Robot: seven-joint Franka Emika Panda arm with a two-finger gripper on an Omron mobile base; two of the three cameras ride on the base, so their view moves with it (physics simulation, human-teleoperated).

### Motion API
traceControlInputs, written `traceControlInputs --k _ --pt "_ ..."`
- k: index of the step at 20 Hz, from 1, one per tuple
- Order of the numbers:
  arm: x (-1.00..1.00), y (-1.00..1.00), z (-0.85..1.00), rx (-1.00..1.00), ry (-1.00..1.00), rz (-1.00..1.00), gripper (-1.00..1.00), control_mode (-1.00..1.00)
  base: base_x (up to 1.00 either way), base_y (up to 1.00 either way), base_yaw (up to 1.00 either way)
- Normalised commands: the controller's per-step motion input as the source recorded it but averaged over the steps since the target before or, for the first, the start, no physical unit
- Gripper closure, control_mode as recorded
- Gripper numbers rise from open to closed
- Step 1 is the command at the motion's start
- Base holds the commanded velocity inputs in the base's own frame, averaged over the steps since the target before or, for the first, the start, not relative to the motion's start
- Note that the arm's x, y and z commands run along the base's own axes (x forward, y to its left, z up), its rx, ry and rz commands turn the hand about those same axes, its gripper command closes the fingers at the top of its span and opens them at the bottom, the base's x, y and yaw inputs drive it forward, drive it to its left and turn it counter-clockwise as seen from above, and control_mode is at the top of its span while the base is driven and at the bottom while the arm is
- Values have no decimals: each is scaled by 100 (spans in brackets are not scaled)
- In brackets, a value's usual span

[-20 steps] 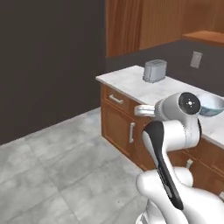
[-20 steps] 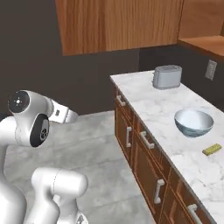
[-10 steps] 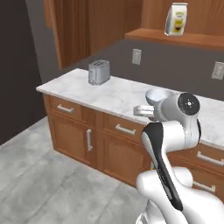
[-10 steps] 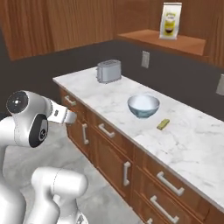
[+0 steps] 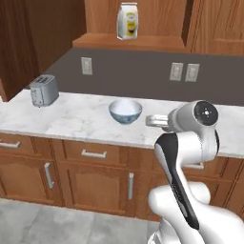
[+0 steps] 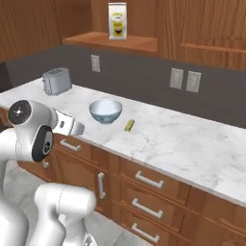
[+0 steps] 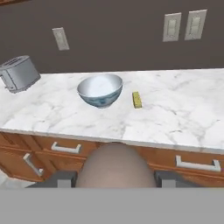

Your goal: Pick the egg and butter from the fridge and place them by the bowl for mixing.

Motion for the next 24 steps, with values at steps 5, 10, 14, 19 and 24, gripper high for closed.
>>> traceControlInputs --k 5,10,14,19,24 --pt "0 0 0 0 0 0 100 100 70 28 -39" --pt "0 0 0 0 0 0 100 100 69 40 -19" --pt "0 0 0 0 0 0 100 100 60 45 -19" --pt "0 0 0 0 0 0 100 100 58 47 -24" --pt "0 0 0 0 0 0 100 100 55 32 -23"
